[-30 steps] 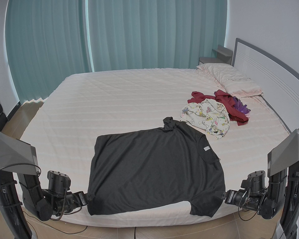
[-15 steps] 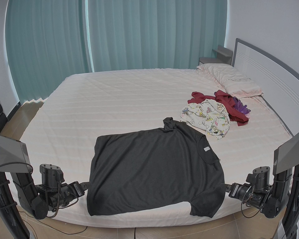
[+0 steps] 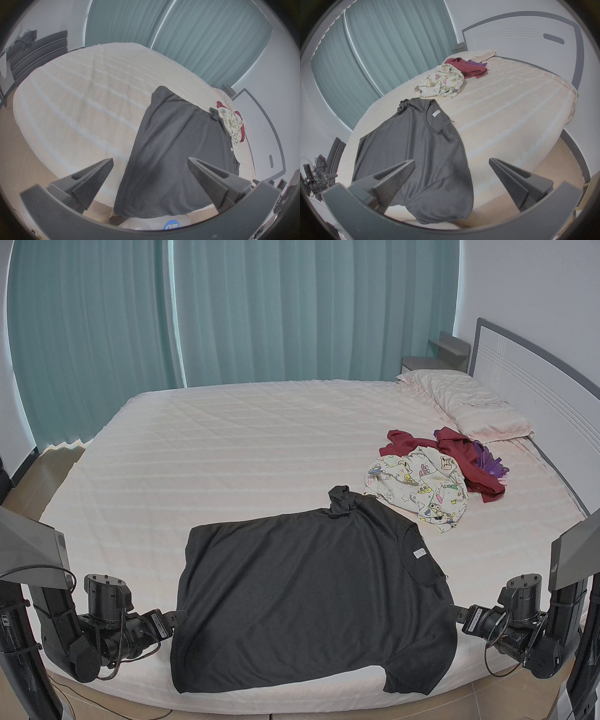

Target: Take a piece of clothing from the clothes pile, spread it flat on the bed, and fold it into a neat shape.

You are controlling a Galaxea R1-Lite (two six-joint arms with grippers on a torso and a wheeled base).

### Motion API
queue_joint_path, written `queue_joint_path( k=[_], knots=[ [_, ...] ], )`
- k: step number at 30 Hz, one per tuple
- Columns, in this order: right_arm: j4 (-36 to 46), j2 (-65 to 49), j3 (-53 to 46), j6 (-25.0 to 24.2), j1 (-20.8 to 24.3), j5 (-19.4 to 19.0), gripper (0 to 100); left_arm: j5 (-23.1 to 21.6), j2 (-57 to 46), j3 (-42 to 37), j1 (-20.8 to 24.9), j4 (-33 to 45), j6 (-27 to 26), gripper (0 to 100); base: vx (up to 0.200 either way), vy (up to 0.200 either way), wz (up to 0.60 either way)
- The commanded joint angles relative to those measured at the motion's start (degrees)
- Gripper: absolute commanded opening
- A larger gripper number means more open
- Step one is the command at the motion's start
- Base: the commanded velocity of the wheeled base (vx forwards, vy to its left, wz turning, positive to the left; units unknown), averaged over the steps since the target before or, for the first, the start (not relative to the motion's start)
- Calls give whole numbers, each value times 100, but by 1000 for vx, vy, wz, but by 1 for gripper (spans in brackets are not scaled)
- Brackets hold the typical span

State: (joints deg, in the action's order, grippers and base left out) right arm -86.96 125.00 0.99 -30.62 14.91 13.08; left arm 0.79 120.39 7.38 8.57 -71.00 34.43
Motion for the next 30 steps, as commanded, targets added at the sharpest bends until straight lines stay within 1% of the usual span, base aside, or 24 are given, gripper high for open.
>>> queue_joint_path(
  k=[1, 8, 13, 25, 30],
  knots=[
    [3, -46, -99, -5, 65, 10, 100, -9, 72, -8, 4, -2, 3, 100, 0, 0, 0],
    [3, -29, -99, -137, 170, 28, 100, -9, 107, 1, -4, -11, 3, 100, 0, 0, 0],
    [3, -11, -99, -190, 284, 107, 100, 0, 133, 1, -4, -11, 11, 100, 0, 0, 0],
    [3, -20, -99, -181, 302, 116, 100, -9, 133, 1, -4, -11, 29, 100, 0, 0, 0],
    [3, 7, -99, -181, 302, 116, 100, -9, 142, 1, -4, -11, 29, 100, 200, 0, 0]
  ],
)
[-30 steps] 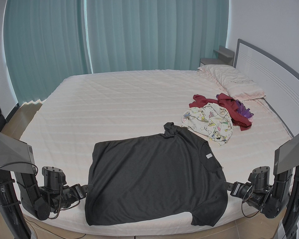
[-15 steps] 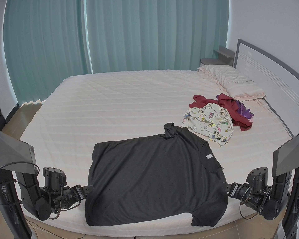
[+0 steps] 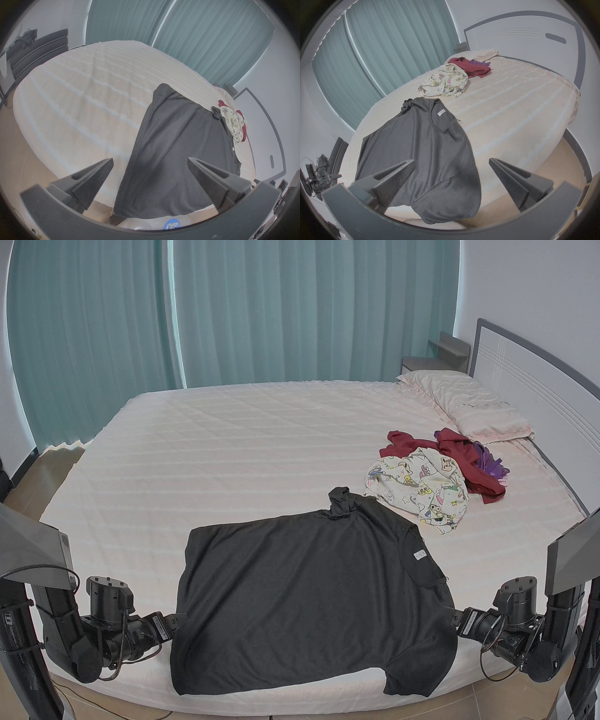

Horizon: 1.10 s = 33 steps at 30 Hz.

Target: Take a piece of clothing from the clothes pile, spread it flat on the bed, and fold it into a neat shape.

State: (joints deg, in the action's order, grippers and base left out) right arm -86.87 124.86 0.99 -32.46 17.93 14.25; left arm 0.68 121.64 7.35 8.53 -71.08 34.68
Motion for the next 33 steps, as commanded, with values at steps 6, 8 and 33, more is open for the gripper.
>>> queue_joint_path(
  k=[6, 8, 33],
  knots=[
    [-5, 30, -99, -6, 0, -10, 100, 11, 27, 3, -1, -2, 3, 100, 133, 0, 0],
    [-14, 30, -99, -6, 0, -10, 100, 11, 27, 3, 8, -2, 3, 100, 0, 0, 0],
    [-111, 162, -99, 47, 202, -80, 100, 2, 141, -6, -10, -2, 100, 100, 0, 48, 0]
  ],
)
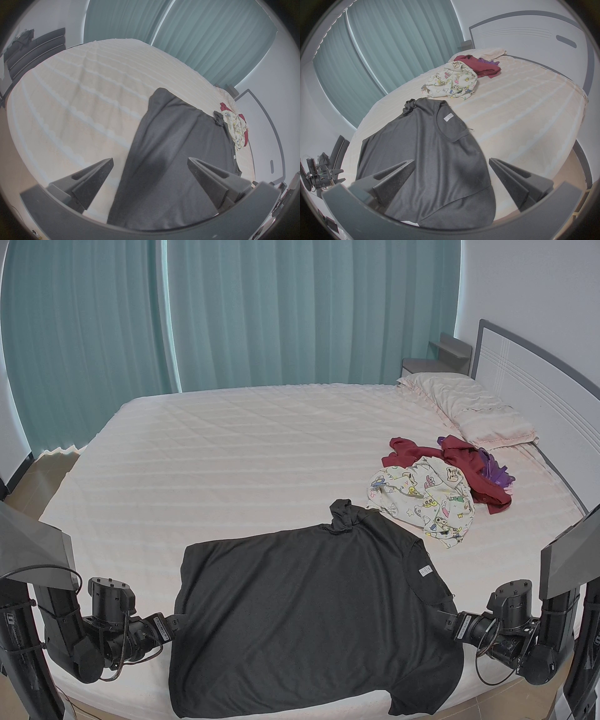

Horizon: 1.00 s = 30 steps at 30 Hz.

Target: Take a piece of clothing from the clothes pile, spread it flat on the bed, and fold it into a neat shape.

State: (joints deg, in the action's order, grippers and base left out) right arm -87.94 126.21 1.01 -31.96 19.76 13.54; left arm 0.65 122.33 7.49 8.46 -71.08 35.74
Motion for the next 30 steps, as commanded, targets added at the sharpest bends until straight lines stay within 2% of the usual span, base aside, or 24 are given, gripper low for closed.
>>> queue_joint_path(
  k=[1, 10, 12, 16, 22, 29, 30],
  knots=[
    [-4, 27, -101, -3, 19, -1, 100, 6, 71, -19, -2, -2, -6, 100, 0, 0, 0],
    [-4, 123, 22, 15, 98, -10, 100, 14, 45, 7, -2, -2, 56, 100, 0, 0, 0],
    [-4, 106, 83, 15, 107, -10, 100, 23, 36, 7, -2, -2, 135, 100, 200, 0, 0],
    [14, 106, 576, 6, 107, -36, 100, -3, 36, -19, 7, -2, 205, 100, 200, 0, 0],
    [260, 334, 1578, -38, 116, -159, 100, -12, 54, -28, 15, -2, 214, 100, 0, 0, 0],
    [981, 686, 2843, -73, 221, -177, 100, -12, 71, -10, 15, -2, 223, 100, 0, 0, 0],
    [1403, 738, 3300, -240, 248, -185, 100, -3, 80, -1, 15, -2, 249, 100, 0, 0, 0]
  ],
)
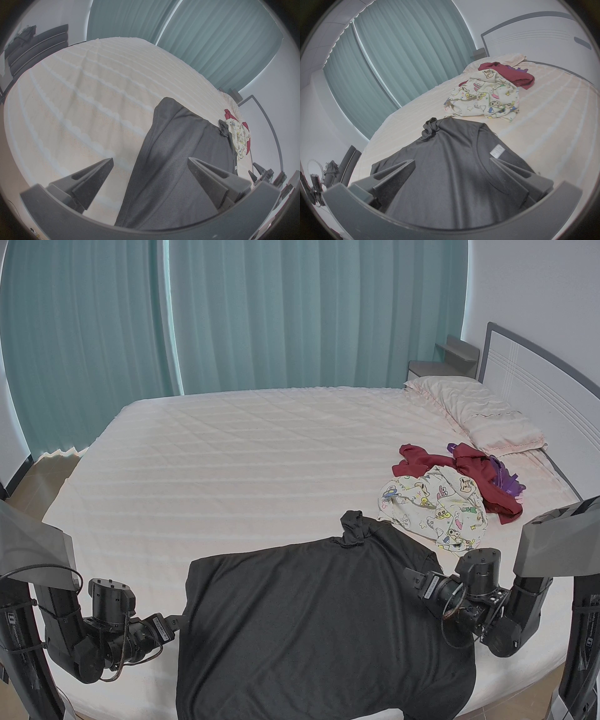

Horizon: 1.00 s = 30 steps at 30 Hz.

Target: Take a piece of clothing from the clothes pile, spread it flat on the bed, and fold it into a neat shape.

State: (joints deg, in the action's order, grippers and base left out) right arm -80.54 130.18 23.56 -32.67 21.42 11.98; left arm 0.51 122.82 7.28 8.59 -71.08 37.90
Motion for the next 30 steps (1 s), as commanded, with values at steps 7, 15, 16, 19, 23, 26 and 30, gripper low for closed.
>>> queue_joint_path(
  k=[7, 15, 16, 19, 23, 26, 30],
  knots=[
    [2148, 570, 2478, -811, 134, -117, 100, -7, -4, 72, 2, -2, 306, 100, 0, 0, 0],
    [3792, 974, 4297, -1277, 73, -592, 100, -640, -223, 28, 2, -2, 815, 100, 0, 0, 0],
    [4047, 1088, 4613, -1277, 55, -697, 100, -702, -241, 11, 2, -2, 833, 100, 0, 0, 0],
    [4697, 1528, 5492, -1277, 29, -706, 100, -798, -232, 11, 2, -2, 842, 100, 0, 0, 0],
    [5365, 1791, 6222, -1286, -15, -697, 100, -825, -197, 11, -7, -2, 851, 100, 0, 0, 0],
    [5593, 1923, 6503, -1277, -6, -689, 100, -833, -188, 2, -7, -2, 851, 100, 0, 0, 0],
    [5708, 2029, 6749, -1259, 82, -697, 100, -833, -188, 2, -7, -2, 859, 100, 0, 0, 0]
  ],
)
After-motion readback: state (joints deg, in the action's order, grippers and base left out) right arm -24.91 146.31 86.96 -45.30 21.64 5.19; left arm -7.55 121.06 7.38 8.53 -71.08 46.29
